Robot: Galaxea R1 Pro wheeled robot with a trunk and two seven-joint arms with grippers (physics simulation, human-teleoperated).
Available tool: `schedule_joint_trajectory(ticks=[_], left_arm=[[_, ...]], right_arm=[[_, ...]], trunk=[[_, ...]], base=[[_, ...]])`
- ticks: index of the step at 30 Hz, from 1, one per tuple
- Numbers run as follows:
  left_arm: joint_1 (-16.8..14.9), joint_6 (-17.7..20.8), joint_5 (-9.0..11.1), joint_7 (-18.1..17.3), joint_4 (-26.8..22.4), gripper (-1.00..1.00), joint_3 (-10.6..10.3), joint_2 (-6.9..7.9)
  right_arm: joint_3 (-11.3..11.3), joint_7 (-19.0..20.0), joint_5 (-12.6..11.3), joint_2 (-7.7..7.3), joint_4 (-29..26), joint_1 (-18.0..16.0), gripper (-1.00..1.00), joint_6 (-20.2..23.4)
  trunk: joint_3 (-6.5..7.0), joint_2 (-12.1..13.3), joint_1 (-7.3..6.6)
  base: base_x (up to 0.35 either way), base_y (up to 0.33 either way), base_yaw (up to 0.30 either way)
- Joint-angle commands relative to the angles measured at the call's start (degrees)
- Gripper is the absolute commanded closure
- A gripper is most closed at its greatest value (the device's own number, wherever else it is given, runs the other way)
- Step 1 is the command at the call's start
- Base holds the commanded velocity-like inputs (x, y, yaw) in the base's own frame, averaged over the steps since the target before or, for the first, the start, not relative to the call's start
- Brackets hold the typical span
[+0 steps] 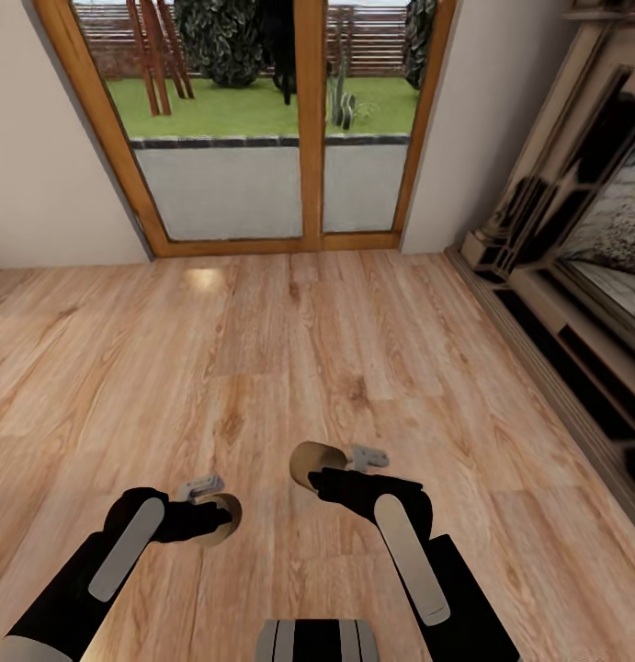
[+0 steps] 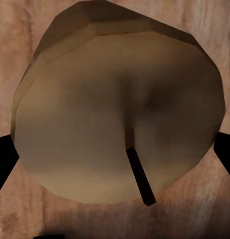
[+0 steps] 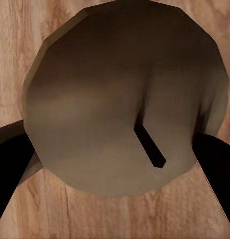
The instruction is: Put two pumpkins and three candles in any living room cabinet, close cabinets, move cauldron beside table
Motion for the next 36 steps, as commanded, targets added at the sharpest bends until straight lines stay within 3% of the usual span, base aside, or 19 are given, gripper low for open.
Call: schedule_joint_trajectory(ticks=[1, 36], left_arm=[[0.0, 0.2, 0.0, 0.0, 0.0, 1.00, 0.0, 0.00], [0.0, 0.5, 0.0, 0.0, 0.0, 1.00, 0.7, 0.10]], right_arm=[[0.0, 0.0, 0.0, 0.00, 0.0, 0.0, 1.00, 0.0], [0.0, 0.1, -0.6, 0.00, 1.8, 0.0, 1.00, -0.1]], trunk=[[0.17, 0.0, -0.02], [6.10, 0.5, -0.93]], base=[[0.000, 0.000, -0.226], [-0.072, 0.000, -0.239]])
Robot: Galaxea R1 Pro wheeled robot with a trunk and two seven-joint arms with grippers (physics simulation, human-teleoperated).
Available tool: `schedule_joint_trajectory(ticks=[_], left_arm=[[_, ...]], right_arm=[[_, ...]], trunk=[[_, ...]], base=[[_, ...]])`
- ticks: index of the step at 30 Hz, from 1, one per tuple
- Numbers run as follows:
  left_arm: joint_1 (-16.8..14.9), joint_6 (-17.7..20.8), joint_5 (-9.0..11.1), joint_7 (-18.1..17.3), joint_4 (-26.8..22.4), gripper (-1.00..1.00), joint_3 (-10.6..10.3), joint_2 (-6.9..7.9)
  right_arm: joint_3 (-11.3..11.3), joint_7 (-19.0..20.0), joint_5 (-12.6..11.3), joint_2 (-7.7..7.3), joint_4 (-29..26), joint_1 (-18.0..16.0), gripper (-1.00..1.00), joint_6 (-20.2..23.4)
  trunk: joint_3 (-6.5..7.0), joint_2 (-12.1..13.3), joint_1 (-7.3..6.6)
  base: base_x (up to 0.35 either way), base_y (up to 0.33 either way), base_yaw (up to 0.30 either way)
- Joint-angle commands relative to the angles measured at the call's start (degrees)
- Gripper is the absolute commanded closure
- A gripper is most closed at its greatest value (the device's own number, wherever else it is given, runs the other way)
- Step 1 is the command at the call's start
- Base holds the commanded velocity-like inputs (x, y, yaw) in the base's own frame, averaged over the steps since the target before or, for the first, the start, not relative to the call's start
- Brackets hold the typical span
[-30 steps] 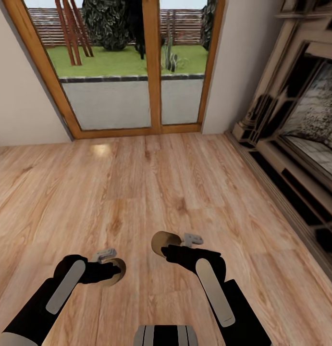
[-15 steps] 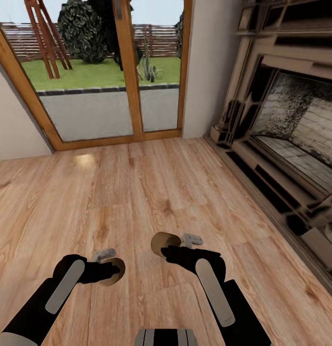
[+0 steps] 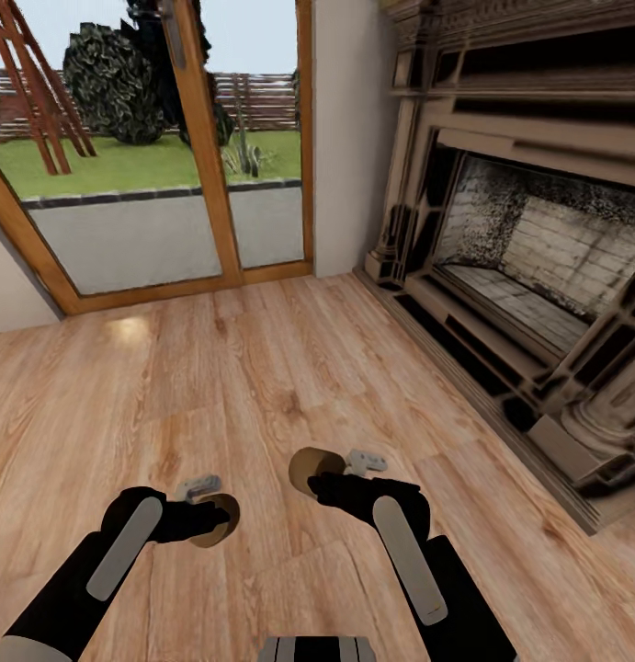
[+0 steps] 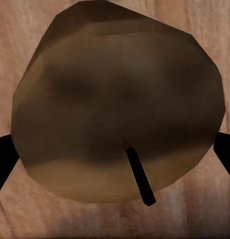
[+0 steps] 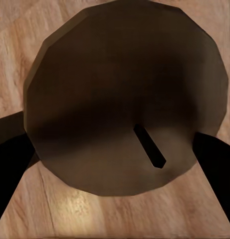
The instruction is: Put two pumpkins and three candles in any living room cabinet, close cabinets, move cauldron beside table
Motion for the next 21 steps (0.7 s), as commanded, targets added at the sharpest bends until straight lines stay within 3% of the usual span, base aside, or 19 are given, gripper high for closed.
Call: schedule_joint_trajectory(ticks=[1, 5, 17, 21], left_arm=[[0.0, 0.0, 0.1, 0.0, 0.0, 1.00, 0.0, 0.00], [0.0, 0.0, 0.1, 0.0, 0.0, 1.00, 0.0, 0.00], [0.0, 0.1, 0.1, 0.0, 0.0, 1.00, 0.0, -0.04], [0.0, 0.1, 0.2, 0.0, 0.0, 1.00, 0.0, -0.03]], right_arm=[[0.0, 0.0, -0.1, 0.00, 0.0, 0.0, 1.00, -0.1], [0.0, 0.0, -0.1, 0.06, 0.1, -0.1, 1.00, -0.1], [0.0, 0.1, -0.2, 0.09, 0.3, -0.2, 1.00, -0.1], [0.0, 0.1, -0.2, 0.09, 0.7, -0.3, 1.00, -0.1]], trunk=[[0.18, 0.0, -0.03], [0.86, 0.1, -0.13], [2.39, 4.9, -2.76], [2.90, 6.5, -3.64]], base=[[-0.266, 0.000, -0.240], [-0.096, 0.000, -0.240], [-0.006, 0.000, -0.240], [-0.228, 0.000, -0.240]])
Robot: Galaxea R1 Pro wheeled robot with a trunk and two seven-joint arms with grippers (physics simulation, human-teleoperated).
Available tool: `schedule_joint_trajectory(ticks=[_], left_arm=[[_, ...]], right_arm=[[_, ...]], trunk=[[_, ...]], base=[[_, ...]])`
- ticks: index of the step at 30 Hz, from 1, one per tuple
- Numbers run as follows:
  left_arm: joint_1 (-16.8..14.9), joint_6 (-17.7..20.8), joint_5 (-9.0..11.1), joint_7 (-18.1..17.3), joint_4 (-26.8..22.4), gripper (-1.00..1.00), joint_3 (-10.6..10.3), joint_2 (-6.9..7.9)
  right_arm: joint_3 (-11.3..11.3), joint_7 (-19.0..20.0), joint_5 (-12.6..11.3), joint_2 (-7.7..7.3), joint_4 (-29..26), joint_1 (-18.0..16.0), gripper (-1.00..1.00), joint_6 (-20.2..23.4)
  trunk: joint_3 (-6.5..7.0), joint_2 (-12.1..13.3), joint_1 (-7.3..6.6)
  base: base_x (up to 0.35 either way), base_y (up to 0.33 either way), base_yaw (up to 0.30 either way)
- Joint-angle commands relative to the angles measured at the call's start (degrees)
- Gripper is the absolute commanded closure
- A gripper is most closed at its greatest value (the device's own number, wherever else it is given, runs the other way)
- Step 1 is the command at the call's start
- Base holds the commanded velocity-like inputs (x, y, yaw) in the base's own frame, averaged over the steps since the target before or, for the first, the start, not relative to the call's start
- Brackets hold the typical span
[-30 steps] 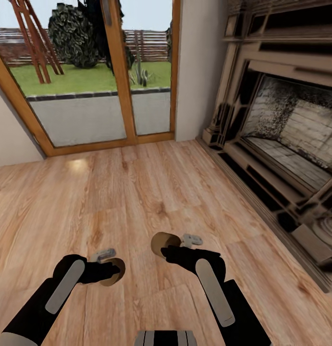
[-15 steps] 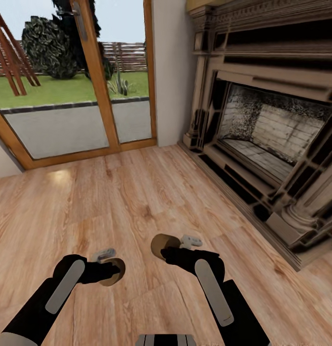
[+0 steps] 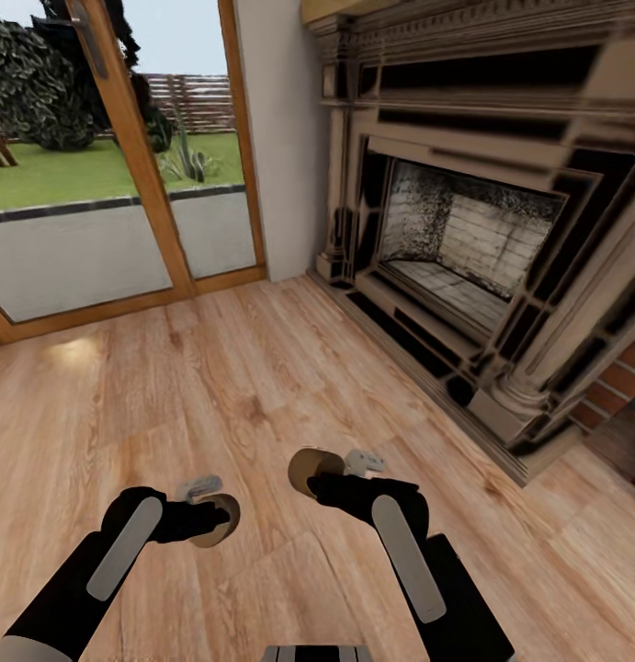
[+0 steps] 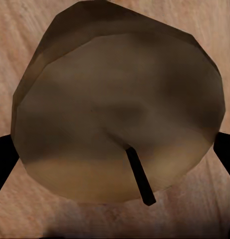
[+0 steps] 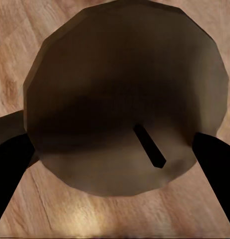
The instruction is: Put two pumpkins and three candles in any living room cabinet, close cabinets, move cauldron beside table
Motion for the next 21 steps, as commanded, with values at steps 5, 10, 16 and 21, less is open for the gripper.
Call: schedule_joint_trajectory(ticks=[5, 10, 16, 21], left_arm=[[0.0, 0.0, 0.1, 0.0, 0.0, 1.00, -0.1, -0.15], [0.0, 0.0, 0.0, 0.0, 0.0, 1.00, -0.1, -0.17], [0.0, 0.0, 0.0, 0.1, 0.0, 1.00, 0.0, -0.09], [0.0, 0.0, 0.0, 0.1, 0.0, 1.00, -0.1, -0.08]], right_arm=[[-0.1, 0.1, -0.2, 0.00, 1.3, -0.2, 1.00, -0.2], [-0.6, 0.1, -0.3, 0.05, 2.2, -0.3, 1.00, -0.3], [-1.6, 0.2, -0.4, 0.00, 3.3, -0.4, 1.00, -0.1], [-2.1, 0.2, -0.4, 0.00, 3.4, -0.4, 1.00, 0.0]], trunk=[[0.63, 2.0, -1.11], [1.26, 4.0, -2.21], [2.00, 6.4, -3.52], [2.61, 8.4, -4.62]], base=[[-0.316, 0.000, -0.240], [-0.324, 0.000, -0.240], [-0.133, 0.000, -0.240], [-0.008, 0.000, -0.240]])
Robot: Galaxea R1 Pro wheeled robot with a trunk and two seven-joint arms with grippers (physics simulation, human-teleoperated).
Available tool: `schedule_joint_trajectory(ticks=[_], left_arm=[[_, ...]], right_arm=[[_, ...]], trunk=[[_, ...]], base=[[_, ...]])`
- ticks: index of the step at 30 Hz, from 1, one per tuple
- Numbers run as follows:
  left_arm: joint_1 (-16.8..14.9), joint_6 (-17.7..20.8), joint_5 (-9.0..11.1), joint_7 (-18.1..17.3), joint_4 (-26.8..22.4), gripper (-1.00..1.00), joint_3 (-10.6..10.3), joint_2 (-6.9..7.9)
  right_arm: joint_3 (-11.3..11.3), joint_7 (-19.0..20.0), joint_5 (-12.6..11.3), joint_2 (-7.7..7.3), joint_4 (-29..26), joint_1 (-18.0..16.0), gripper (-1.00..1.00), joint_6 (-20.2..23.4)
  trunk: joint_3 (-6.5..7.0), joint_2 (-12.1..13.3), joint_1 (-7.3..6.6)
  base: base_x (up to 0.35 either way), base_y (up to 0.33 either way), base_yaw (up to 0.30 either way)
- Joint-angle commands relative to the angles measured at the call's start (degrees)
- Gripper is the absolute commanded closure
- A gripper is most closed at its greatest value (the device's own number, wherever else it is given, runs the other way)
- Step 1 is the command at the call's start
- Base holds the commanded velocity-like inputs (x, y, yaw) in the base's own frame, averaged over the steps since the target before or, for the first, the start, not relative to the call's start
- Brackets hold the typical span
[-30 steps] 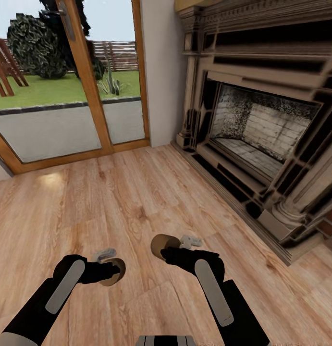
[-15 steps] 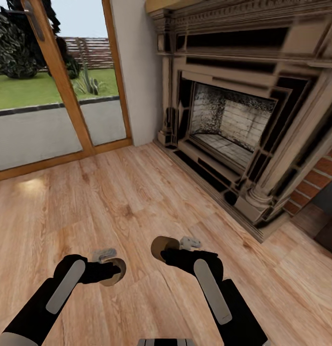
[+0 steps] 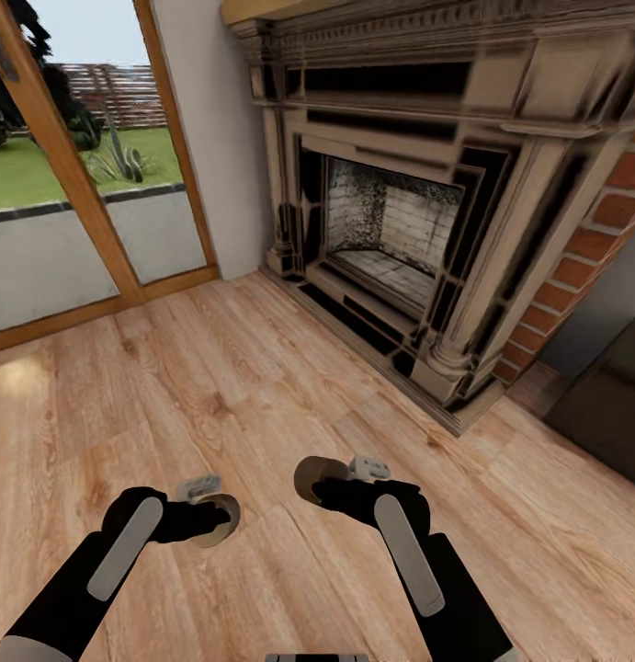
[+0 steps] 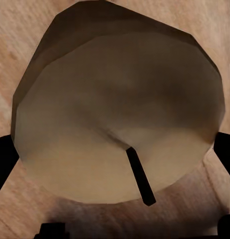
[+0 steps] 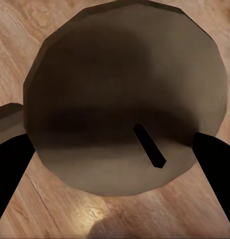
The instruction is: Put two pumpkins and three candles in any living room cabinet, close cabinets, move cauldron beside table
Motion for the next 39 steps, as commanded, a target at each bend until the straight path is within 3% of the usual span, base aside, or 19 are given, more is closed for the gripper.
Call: schedule_joint_trajectory(ticks=[1, 19, 27, 39], left_arm=[[0.0, 0.0, 0.1, 0.0, 0.0, 1.00, 0.0, 0.01], [0.0, 0.0, 0.1, 0.0, 0.0, 1.00, 0.0, 0.11], [0.0, 0.0, 0.1, 0.0, 0.0, 1.00, 0.0, 0.14], [0.0, 0.0, 0.1, 0.0, 0.0, 1.00, 0.0, 0.06]], right_arm=[[0.0, 0.0, -0.2, 0.00, 0.0, 0.0, 1.00, -0.1], [0.0, 0.0, -0.1, 0.00, -0.6, 0.0, 1.00, -0.8], [0.4, -0.3, 0.5, -0.06, -0.6, 0.0, 1.00, -3.5], [0.4, -0.3, 0.7, -0.08, -0.6, 0.1, 1.00, -4.0]], trunk=[[0.13, 0.4, -0.23], [2.74, 7.6, -4.18], [4.64, 10.8, -5.94], [7.78, 15.7, -8.57]], base=[[-0.002, 0.000, -0.238], [0.000, 0.000, -0.255], [0.000, 0.000, -0.231], [0.000, 0.000, -0.172]])
